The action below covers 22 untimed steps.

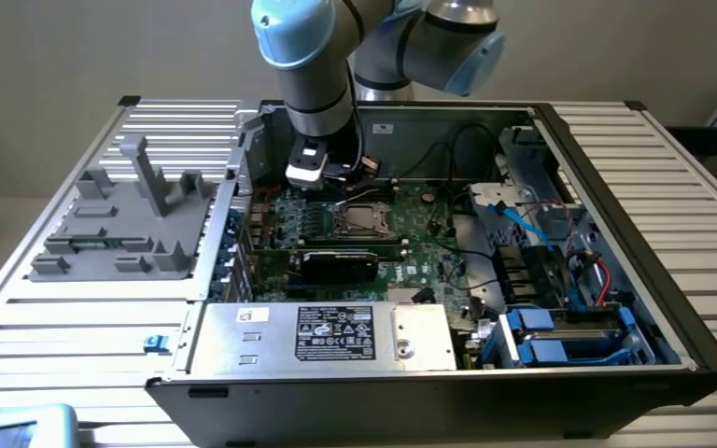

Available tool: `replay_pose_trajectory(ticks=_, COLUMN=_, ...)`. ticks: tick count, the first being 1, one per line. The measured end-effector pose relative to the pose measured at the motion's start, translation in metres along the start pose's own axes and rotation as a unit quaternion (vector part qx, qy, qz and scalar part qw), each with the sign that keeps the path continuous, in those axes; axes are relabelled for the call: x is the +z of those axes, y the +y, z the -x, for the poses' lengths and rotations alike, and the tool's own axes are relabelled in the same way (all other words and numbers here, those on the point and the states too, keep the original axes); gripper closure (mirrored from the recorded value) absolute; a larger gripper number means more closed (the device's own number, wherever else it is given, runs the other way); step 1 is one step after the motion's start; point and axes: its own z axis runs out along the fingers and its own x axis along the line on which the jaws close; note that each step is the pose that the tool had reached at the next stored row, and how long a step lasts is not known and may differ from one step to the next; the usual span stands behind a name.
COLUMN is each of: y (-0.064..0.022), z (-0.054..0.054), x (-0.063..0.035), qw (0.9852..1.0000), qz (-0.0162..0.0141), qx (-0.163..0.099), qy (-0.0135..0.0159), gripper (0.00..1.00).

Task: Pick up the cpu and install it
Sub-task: 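Install the first cpu locking lever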

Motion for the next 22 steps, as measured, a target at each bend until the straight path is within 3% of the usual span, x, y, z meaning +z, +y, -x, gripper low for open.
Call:
replay_pose_trajectory(ticks=4, y=-0.0001, z=-0.0006, x=0.0002, qw=1.0000, qz=0.0004, qx=0.003, qy=0.0010, gripper=0.89)
replay_pose_trajectory(ticks=12, y=-0.0005, z=-0.0016, x=0.0004, qw=0.9998, qz=0.0015, qx=0.019, qy=0.0062, gripper=0.89)
replay_pose_trajectory(ticks=22, y=-0.0010, z=-0.0031, x=0.0008, qw=0.9997, qz=0.0018, qx=0.024, qy=0.0075, gripper=0.89)
